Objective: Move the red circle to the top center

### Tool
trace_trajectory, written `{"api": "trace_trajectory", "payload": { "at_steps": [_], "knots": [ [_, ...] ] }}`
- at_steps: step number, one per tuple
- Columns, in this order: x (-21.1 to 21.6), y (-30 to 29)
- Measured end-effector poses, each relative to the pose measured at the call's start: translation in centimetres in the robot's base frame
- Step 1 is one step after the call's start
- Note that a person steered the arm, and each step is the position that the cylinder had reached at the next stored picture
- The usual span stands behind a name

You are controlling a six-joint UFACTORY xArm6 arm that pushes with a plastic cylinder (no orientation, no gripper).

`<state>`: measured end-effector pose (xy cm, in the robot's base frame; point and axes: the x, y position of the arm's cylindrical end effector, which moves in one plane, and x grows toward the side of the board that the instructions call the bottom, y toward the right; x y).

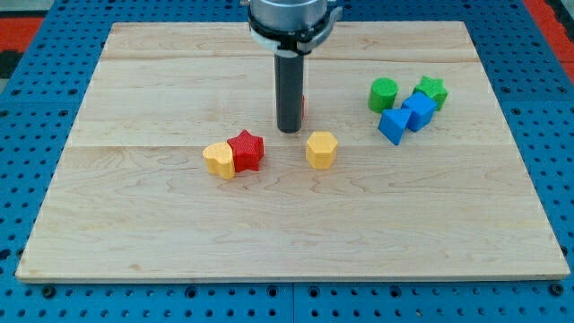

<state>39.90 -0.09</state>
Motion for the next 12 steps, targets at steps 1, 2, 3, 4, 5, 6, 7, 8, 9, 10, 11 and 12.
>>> {"api": "trace_trajectory", "payload": {
  "at_steps": [1, 2, 3, 4, 5, 6, 7, 8, 9, 10, 11, 12],
  "knots": [
    [-2.4, -0.2],
    [-2.4, 2.8],
    [-4.5, 3.0],
    [-5.6, -0.6],
    [-3.6, -0.7],
    [-4.2, -4.0],
    [-6.6, -4.5],
    [-9.4, -3.9],
    [-12.5, -3.9],
    [-13.7, -2.4],
    [-12.8, 0.6],
    [-11.9, 3.0]
  ]
}}
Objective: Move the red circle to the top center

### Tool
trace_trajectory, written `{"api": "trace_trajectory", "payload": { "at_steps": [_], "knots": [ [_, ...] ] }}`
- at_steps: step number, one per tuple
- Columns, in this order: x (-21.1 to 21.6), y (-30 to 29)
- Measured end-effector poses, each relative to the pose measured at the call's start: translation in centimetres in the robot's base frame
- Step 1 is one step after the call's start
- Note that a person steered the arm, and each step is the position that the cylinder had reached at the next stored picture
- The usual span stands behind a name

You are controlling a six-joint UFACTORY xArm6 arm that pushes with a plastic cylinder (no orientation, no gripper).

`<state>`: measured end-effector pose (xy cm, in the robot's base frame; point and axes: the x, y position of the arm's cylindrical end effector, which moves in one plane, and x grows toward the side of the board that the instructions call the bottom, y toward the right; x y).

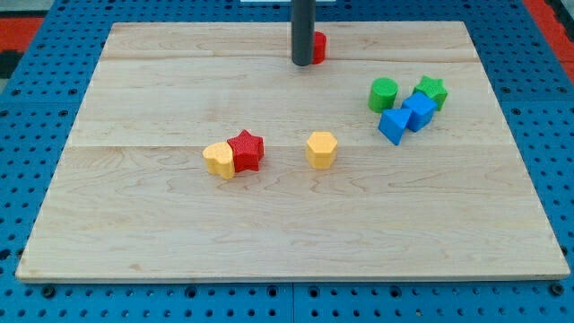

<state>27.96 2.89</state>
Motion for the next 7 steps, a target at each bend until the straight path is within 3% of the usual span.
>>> {"api": "trace_trajectory", "payload": {
  "at_steps": [2, 3, 5, 7],
  "knots": [
    [0.8, 3.8],
    [-3.3, 3.8],
    [-5.0, 5.6],
    [-5.4, 3.0]
  ]
}}
